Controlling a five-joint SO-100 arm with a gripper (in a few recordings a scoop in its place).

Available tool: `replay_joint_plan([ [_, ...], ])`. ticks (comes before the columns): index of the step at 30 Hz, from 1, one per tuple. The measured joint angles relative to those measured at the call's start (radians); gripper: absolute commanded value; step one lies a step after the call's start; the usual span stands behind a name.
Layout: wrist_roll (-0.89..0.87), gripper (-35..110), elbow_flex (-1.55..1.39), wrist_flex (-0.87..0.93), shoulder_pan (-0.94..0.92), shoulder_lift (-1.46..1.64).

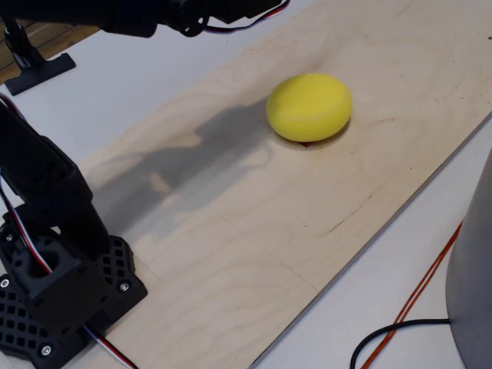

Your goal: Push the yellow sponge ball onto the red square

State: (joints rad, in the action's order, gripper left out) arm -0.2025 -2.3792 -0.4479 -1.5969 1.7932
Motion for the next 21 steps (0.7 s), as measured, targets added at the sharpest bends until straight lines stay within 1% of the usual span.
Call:
replay_joint_plan([
  [3,0.006,9,-0.005,0.005,-0.002,-0.015],
  [8,0.015,13,-0.044,0.041,-0.002,-0.009],
  [15,0.015,14,-0.049,0.313,-0.002,0.135],
  [21,0.006,14,-0.054,0.434,-0.025,0.227],
])
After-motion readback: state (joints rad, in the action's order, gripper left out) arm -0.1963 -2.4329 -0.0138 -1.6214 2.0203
